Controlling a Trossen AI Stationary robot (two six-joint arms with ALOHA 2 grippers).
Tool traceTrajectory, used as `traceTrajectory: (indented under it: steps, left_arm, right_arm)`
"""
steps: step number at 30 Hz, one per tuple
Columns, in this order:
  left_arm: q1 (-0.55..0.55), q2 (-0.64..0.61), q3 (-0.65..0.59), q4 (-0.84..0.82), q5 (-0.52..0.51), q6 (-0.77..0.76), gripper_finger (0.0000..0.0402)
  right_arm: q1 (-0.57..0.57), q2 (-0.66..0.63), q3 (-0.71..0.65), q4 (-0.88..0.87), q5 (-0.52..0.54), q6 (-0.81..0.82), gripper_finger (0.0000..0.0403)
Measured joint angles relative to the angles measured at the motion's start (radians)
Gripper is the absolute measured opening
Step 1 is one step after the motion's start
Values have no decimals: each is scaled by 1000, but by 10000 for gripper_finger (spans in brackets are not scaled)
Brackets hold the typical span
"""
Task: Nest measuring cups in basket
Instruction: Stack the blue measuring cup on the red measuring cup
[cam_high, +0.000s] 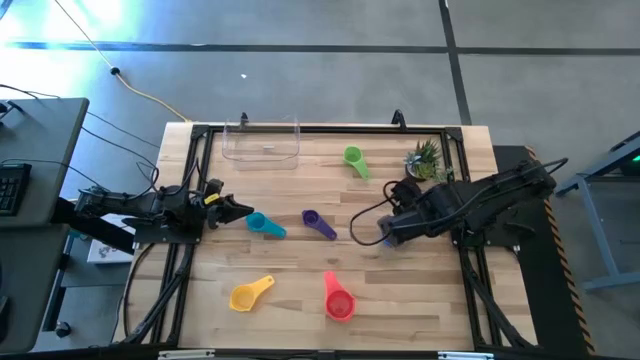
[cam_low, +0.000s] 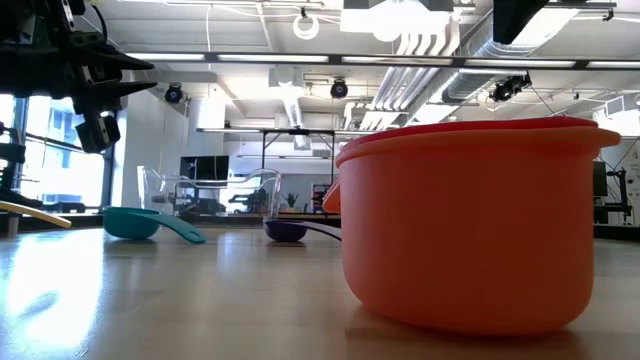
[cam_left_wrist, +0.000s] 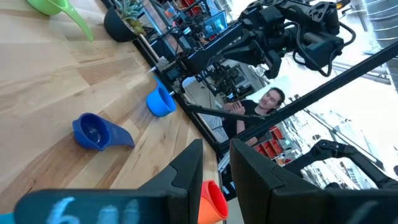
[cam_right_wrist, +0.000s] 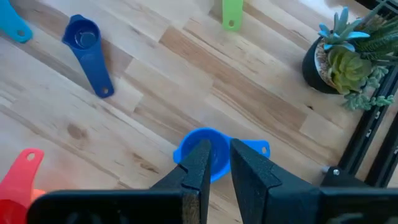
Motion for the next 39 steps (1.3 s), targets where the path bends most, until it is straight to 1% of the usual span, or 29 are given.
traceTrajectory:
  steps: [4,9,18,23,26,30,35,39]
  left_arm:
    - [0,0,0,0,0,0,71]
    - [0,0,0,0,0,-3,71]
    - [0,0,0,0,0,-10,71]
    - [0,0,0,0,0,-11,71]
    - [0,0,0,0,-1,-11,71]
    - [0,0,0,2,-28,-47,71]
    - [0,0,0,14,-83,-81,71]
    - [0,0,0,20,-128,-81,71]
  right_arm:
    - [0,1,-29,2,11,-20,53]
    - [0,-38,-171,23,-20,18,53]
    - [1,-176,-411,271,-114,-31,53]
    - [1,-216,-488,355,-134,-79,53]
    - [0,-218,-511,396,-153,-133,59]
    - [0,-217,-546,516,-175,-224,83]
    - [0,-217,-591,663,-229,-422,117]
    - [0,-217,-639,736,-243,-539,123]
